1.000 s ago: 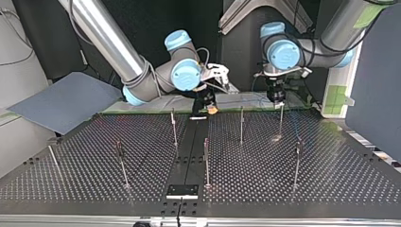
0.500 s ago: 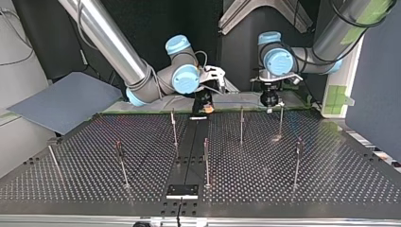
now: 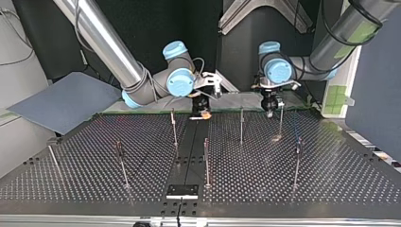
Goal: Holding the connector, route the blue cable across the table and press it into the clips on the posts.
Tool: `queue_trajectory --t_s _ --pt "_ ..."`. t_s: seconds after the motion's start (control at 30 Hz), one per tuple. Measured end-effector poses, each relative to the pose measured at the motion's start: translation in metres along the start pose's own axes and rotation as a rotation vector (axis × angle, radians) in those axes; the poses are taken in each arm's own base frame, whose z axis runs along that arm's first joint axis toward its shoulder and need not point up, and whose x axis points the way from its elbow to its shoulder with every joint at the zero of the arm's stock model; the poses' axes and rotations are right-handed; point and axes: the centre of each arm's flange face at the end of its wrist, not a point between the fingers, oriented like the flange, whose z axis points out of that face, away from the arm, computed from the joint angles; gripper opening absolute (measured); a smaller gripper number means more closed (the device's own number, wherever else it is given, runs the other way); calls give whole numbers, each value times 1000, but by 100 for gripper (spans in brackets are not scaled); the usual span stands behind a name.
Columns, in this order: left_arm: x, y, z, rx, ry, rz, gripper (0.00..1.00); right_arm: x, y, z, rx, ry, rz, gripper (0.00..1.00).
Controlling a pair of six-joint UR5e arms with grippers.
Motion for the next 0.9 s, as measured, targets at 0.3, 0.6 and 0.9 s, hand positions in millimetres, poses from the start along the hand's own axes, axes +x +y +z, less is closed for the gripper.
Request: queue_trajectory --t_s 0.3,0.6,0.9 --pt "-13 0 19 31 -25 -23 7 -7 16 8 -20 -10 10 0" --pt "-3 7 52 19 -10 -24 7 -1 44 14 -55 -3 26 0" --pt "-21 6 77 7 -20 -47 25 8 61 17 -72 11 34 0"
